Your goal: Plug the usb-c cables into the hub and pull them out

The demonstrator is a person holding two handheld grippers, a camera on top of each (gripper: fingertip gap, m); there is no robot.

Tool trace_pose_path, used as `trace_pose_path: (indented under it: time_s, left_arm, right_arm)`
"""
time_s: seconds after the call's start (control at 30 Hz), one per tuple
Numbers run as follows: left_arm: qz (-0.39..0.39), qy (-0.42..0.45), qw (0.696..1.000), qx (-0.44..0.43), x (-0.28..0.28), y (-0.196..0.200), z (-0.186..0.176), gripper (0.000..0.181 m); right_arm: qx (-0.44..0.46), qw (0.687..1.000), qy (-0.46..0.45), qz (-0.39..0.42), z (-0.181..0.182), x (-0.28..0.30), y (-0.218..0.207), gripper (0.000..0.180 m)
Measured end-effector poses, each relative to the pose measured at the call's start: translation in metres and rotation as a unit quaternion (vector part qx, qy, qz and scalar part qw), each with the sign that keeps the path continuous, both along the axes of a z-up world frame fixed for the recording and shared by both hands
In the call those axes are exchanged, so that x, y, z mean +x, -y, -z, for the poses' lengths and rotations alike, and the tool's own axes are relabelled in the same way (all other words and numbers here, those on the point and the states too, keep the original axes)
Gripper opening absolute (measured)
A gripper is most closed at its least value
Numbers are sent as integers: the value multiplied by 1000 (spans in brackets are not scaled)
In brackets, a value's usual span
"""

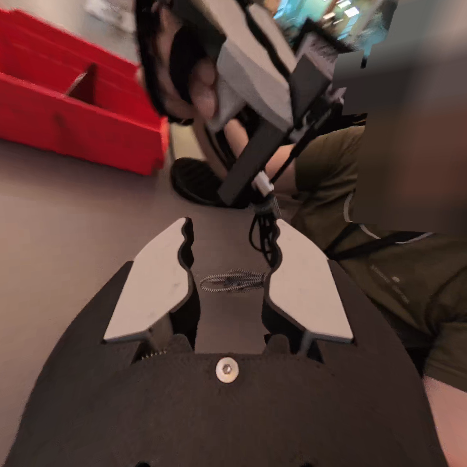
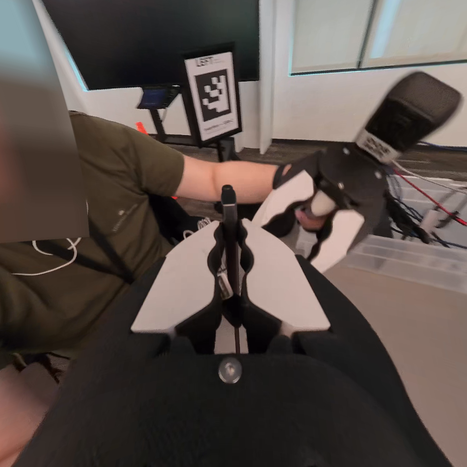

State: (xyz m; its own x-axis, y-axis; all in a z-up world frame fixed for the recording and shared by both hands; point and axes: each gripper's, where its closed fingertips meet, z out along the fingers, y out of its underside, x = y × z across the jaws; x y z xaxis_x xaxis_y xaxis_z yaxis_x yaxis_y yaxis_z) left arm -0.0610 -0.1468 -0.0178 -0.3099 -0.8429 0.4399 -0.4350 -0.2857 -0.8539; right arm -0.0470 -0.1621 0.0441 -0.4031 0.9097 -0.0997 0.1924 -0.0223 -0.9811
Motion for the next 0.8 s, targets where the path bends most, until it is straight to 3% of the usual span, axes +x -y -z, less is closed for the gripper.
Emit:
trace_pose_path:
  time_s: [0.13, 0.23, 0.33, 0.43, 0.57, 0.67, 0.8]
  left_arm:
    - [117, 67, 990, -40, 17, 39, -10, 49]
    - [106, 103, 989, 10, 25, 40, -9, 44]
    - [94, 141, 985, 26, 22, 37, -15, 53]
    - [78, 177, 981, 2, 13, 28, -22, 54]
    - [49, 227, 971, -57, 3, 12, -30, 38]
    - [11, 194, 981, -21, 12, 6, -4, 26]
    - [36, 139, 988, 59, 29, 30, 18, 49]
  right_arm:
    - [-1, 1000, 6, -23, 2, -9, 12, 10]
    - [-4, 1000, -5, -28, -3, -10, 16, 10]
    - [-31, 998, -38, -28, -14, -11, 14, 10]
    - [-46, 997, -52, -34, -17, -13, 15, 10]
    - [-62, 993, -76, -68, -26, -9, 29, 10]
    - [-54, 991, -85, -83, -31, -9, 36, 10]
    - [-51, 993, -75, -76, -26, -9, 35, 11]
